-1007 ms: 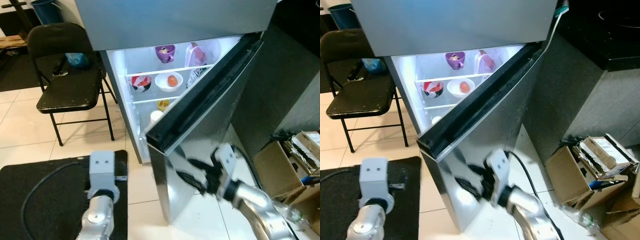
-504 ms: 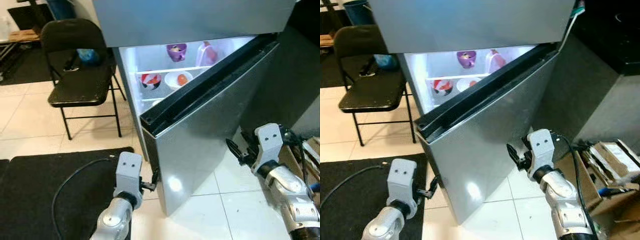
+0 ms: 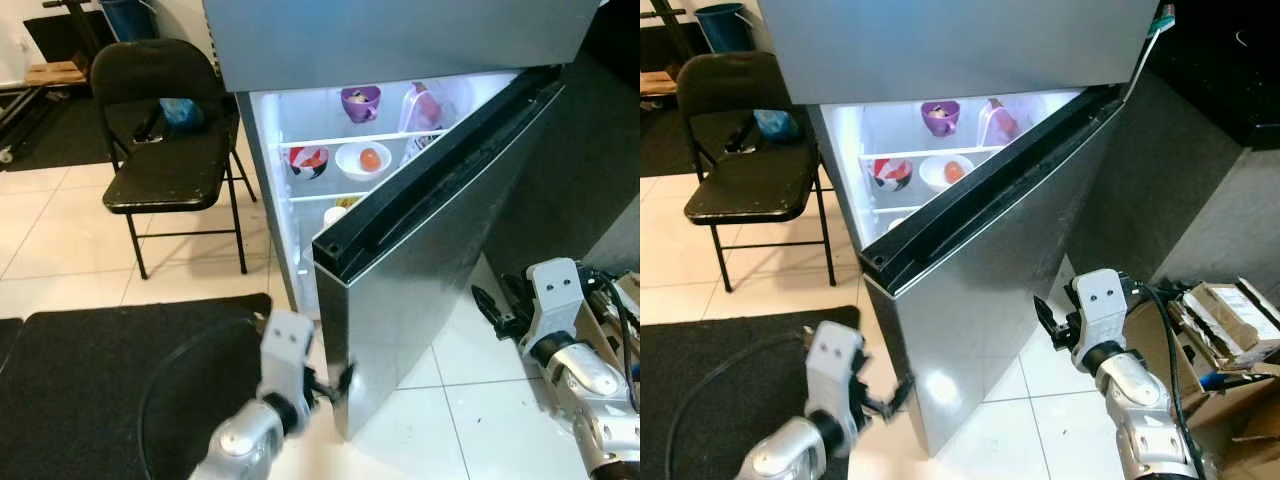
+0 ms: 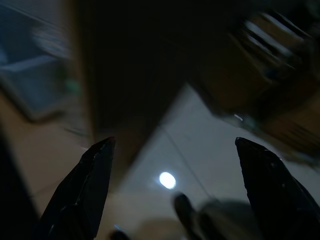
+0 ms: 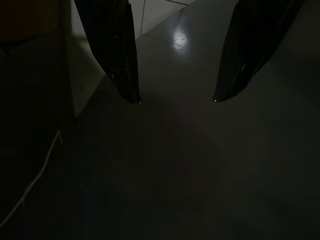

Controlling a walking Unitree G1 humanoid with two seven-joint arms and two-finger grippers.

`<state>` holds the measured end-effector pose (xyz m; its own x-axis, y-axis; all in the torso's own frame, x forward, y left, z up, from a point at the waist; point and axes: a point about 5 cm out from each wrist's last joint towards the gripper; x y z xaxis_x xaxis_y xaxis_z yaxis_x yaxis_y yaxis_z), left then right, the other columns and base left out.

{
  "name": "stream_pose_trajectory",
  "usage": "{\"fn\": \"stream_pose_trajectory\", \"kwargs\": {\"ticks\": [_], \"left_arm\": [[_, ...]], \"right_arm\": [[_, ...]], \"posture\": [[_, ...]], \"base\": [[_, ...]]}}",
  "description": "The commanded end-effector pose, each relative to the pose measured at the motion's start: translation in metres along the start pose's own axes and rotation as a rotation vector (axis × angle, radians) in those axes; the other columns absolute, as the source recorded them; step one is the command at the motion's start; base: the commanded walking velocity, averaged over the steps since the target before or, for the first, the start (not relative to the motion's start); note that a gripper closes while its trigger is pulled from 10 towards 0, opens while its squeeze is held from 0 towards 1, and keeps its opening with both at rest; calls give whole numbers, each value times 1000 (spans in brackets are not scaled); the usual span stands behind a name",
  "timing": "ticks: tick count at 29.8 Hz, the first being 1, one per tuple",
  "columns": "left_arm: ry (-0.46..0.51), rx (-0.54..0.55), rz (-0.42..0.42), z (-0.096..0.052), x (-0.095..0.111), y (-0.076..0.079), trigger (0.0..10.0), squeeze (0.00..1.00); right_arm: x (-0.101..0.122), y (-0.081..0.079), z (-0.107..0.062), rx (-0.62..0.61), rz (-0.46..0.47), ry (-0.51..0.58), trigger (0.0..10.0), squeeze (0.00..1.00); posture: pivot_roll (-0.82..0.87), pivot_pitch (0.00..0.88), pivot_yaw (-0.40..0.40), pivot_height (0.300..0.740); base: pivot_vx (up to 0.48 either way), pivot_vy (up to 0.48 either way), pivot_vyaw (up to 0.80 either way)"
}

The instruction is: Restocking fridge

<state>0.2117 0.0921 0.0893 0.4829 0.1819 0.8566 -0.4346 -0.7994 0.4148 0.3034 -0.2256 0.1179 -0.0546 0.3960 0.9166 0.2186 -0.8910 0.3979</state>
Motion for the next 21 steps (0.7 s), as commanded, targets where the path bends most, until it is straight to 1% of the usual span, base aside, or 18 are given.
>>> {"fn": "stream_pose_trajectory", "kwargs": {"ticks": [1,6,7,9,10,13,15,16,17,18,20,21], "left_arm": [[-25,-30,11,-3,-1,4,10000,0],[-34,-36,28,-5,0,3,10000,0],[8,-36,58,0,6,1,10000,0],[54,-47,82,8,14,2,10000,0],[54,-47,82,8,14,2,10000,0],[71,-97,74,12,20,7,10000,0],[110,-90,107,17,27,7,10000,0],[110,-90,107,17,27,7,10000,0],[146,-27,147,21,33,1,10000,0],[146,-27,147,21,33,1,10000,0],[233,115,190,26,47,-16,10000,0],[233,115,190,26,47,-16,10000,0]], "right_arm": [[-6,2,-4,-6,-2,-20,10000,0],[-7,2,-3,-8,-4,-18,10000,0],[-7,2,-3,-8,-6,-18,10000,0],[-6,2,-2,-6,-5,-14,10000,0],[-6,2,-2,-6,-5,-14,10000,0],[-6,2,-2,-9,-6,-11,10000,0],[-6,3,-2,-13,-9,-10,10000,0],[-6,3,-2,-13,-9,-10,10000,0],[-5,4,-2,-15,-8,-5,10000,0],[-5,4,-2,-15,-8,-5,10000,0],[-4,6,-3,-18,-7,2,10000,0],[-4,6,-3,-18,-7,2,10000,0]], "posture": [[-129,199,49,740],[-124,200,49,740],[-124,200,49,740],[-127,197,48,740],[-127,197,48,740],[-129,197,48,740],[-132,196,48,740],[-132,196,48,740],[-132,196,48,740],[-132,196,48,740],[-139,193,48,740],[-139,193,48,740]], "base": [[0,0,0],[0,0,0],[0,0,0],[0,0,0],[0,0,0],[0,0,0],[0,0,0],[0,0,0],[0,0,0],[0,0,0],[0,0,0],[0,0,0]]}}
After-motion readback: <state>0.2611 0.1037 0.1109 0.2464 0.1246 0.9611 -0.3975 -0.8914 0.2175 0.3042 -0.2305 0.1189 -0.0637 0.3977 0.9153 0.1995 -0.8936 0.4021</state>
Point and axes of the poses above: a point about 5 cm out from each wrist's last joint towards the gripper, its own z axis pointing out of the wrist towards the gripper, its own x axis along the axis of the wrist's last joint, y = z × x, and after that the axes turned 15 degrees about -z, right-handed
